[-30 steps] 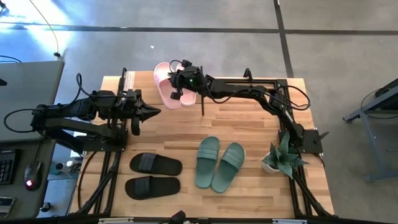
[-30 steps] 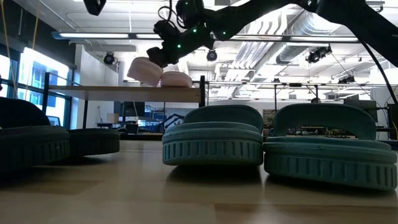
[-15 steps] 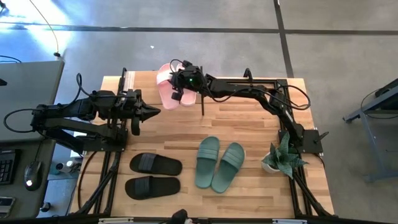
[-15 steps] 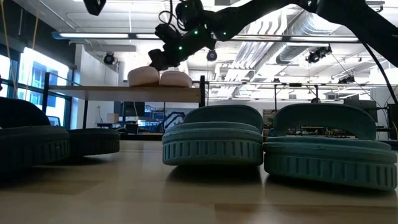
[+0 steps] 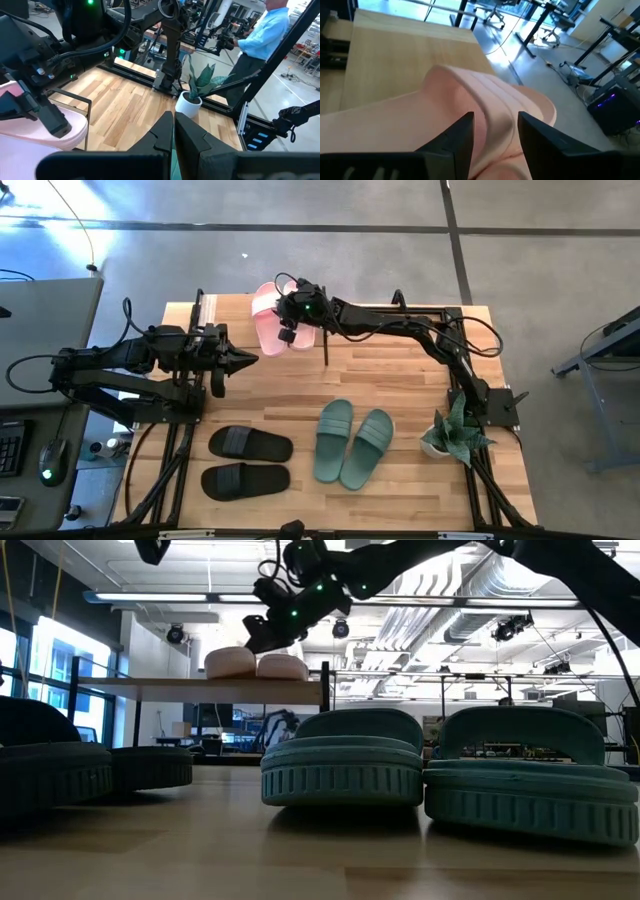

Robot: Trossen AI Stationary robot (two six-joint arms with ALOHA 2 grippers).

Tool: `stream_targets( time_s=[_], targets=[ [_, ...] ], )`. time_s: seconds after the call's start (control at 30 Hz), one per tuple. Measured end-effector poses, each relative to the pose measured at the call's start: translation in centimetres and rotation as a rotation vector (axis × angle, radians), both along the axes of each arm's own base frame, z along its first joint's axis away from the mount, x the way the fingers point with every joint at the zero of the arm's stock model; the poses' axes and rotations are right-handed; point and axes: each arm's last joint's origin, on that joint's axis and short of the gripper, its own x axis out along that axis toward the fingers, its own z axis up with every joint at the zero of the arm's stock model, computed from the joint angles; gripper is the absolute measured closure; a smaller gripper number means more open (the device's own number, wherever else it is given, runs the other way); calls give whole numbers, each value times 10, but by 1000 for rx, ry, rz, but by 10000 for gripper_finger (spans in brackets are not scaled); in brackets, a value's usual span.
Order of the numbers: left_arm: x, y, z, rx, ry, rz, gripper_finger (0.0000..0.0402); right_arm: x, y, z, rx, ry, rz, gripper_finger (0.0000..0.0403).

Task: Pick and place slides into the shelf
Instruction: Put the pink right slide on the shelf

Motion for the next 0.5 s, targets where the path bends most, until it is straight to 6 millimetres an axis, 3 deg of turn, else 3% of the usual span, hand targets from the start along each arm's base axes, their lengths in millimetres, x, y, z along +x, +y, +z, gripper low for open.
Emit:
stream_targets(
  time_s=[0.27, 0.5],
  targets=[
    [0, 0, 0, 18, 7, -4, 396, -6, 10, 5, 48, 55, 24, 260],
    [0, 1, 0, 43, 13, 27, 396, -20, 29, 32, 37, 102, 64, 260]
  ],
)
